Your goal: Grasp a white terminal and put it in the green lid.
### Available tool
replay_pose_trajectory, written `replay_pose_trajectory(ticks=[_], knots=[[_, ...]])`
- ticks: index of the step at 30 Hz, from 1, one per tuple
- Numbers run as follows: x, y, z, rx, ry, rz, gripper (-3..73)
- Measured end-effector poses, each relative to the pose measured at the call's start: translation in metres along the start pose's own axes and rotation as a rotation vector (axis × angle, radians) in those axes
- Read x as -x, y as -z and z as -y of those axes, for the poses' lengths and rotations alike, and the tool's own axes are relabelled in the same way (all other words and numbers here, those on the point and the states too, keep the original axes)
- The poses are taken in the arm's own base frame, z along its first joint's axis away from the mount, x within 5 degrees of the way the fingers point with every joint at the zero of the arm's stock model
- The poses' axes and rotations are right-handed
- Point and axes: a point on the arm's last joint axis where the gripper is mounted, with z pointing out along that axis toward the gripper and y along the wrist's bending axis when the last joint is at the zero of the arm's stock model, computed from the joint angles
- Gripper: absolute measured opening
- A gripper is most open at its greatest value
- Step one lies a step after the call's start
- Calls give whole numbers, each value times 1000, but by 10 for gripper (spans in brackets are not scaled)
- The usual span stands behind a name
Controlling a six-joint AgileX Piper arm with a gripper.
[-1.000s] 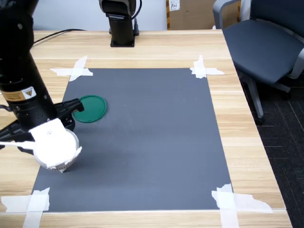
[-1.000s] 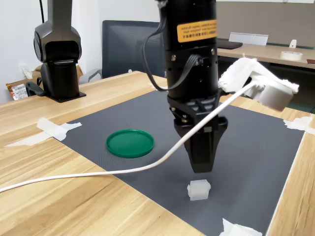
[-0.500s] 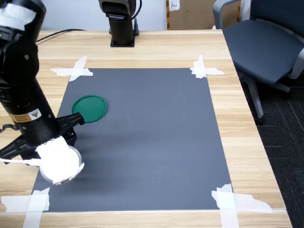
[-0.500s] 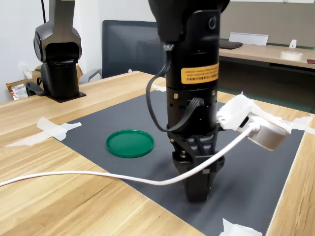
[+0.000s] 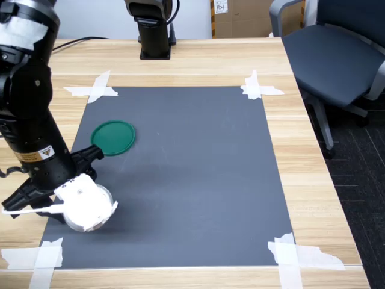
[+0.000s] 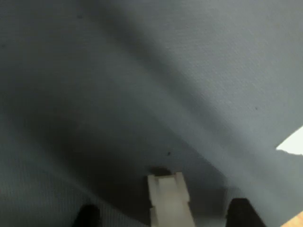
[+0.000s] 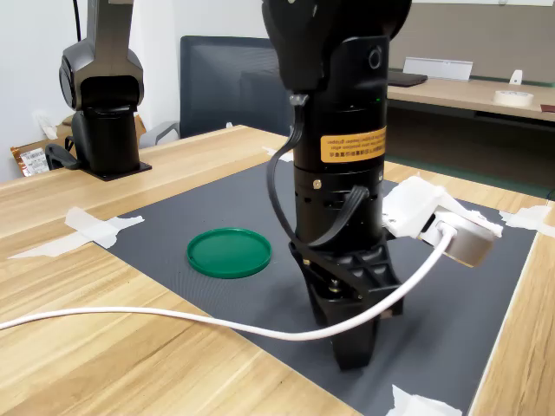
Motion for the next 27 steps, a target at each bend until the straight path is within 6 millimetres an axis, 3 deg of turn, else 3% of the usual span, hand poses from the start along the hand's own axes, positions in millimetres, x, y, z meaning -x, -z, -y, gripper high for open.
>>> replay_pose_trajectory(ticks=[6, 13, 14, 19, 27], knots=[[0, 0, 0, 5, 0, 3, 417], [1, -1, 0, 4, -65, 6, 94], [1, -1, 0, 4, -76, 7, 74], [1, 1, 0, -2, -130, 11, 74], [3, 29, 5, -68, -253, 61, 74]])
